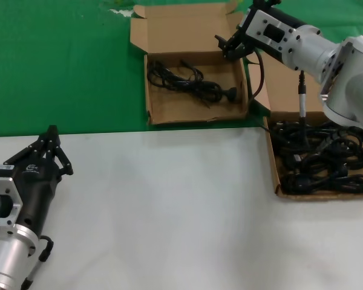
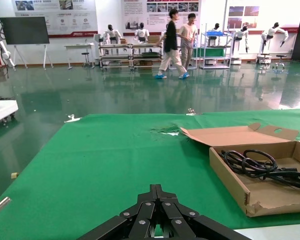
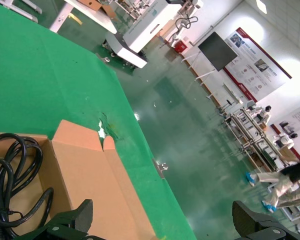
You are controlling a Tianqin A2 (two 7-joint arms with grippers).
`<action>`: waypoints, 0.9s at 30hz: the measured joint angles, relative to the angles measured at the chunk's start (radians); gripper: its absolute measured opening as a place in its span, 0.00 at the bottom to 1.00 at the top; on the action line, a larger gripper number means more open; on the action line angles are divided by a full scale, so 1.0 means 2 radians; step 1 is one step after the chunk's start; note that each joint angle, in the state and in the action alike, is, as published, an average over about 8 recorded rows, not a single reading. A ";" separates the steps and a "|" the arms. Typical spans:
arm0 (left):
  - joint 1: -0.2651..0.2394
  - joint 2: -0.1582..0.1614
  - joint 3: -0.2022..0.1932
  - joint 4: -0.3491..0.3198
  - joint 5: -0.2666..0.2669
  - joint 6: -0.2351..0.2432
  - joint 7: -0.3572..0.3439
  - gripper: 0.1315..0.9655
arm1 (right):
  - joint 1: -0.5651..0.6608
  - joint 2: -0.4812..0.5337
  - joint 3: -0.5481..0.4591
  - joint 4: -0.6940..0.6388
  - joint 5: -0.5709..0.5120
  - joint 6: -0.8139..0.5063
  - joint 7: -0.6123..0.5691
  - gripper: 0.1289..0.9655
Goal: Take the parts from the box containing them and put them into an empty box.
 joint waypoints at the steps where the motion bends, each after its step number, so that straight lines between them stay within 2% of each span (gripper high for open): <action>1: 0.000 0.000 0.000 0.000 0.000 0.000 0.000 0.01 | -0.001 0.000 0.001 0.001 -0.001 0.000 0.001 0.97; 11: 0.000 0.000 0.000 0.000 0.000 0.000 0.000 0.01 | -0.051 0.009 0.019 0.060 -0.019 0.018 0.050 0.98; 20: 0.000 0.000 0.000 0.000 0.000 0.000 0.000 0.16 | -0.129 0.023 0.045 0.149 -0.046 0.046 0.125 1.00; 27: 0.000 0.000 0.000 0.000 0.000 0.000 0.000 0.32 | -0.193 0.034 0.067 0.223 -0.069 0.069 0.187 1.00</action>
